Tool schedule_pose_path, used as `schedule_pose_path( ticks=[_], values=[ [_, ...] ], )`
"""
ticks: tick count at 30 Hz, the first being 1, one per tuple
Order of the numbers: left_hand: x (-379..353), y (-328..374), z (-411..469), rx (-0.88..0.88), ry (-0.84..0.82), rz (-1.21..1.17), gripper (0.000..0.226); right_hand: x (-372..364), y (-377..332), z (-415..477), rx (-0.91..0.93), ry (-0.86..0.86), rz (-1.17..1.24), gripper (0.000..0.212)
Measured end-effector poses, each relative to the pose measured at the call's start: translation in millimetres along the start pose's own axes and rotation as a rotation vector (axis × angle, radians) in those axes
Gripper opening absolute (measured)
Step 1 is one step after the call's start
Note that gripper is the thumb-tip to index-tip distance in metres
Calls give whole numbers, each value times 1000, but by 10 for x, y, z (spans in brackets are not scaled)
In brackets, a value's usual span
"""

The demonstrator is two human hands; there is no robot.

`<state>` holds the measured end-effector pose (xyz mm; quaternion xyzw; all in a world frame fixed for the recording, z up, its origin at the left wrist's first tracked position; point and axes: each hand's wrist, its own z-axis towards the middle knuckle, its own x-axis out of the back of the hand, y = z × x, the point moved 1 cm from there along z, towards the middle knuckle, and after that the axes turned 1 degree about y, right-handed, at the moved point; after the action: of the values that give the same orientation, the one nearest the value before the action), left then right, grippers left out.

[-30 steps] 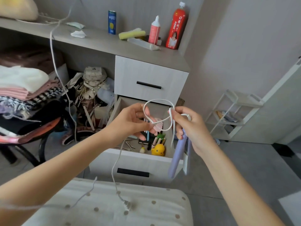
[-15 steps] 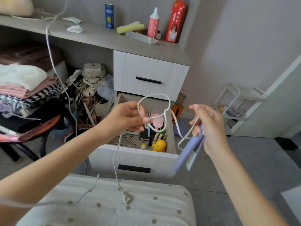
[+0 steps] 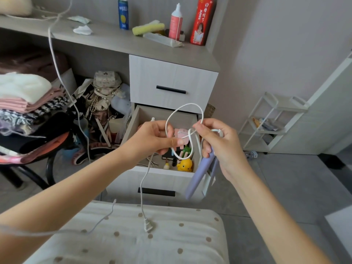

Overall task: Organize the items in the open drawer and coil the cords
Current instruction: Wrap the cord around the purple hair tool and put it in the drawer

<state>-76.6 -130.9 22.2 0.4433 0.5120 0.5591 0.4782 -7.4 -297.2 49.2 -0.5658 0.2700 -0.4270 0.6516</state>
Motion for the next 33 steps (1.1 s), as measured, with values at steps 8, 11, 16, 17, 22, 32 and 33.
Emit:
schedule_pose_path(
  ticks=[8, 11, 16, 17, 22, 32, 33],
  values=[
    [190, -29, -66, 38, -229, -84, 16, 177, -40, 62, -143, 99, 168, 27],
    [282, -17, -112, 83, -278, -218, 15, 293, -51, 87, -141, 80, 37, 24],
    [379, -57, -150, 80, -297, -190, 17, 368, -16, 98, -54, 92, -154, 8],
    [367, -71, -142, 60, -281, -216, 17, 360, 12, 88, -73, 58, -75, 13],
    [312, -93, -104, -30, -152, -553, 31, 234, 164, 18, -233, -357, 301, 84],
    [46, -112, -76, -7, -2, -451, 21, -195, 33, -35, -75, -116, 160, 21],
    [29, -102, -85, -1, -5, -406, 22, -188, 15, -35, -48, -87, 156, 17]
  ],
)
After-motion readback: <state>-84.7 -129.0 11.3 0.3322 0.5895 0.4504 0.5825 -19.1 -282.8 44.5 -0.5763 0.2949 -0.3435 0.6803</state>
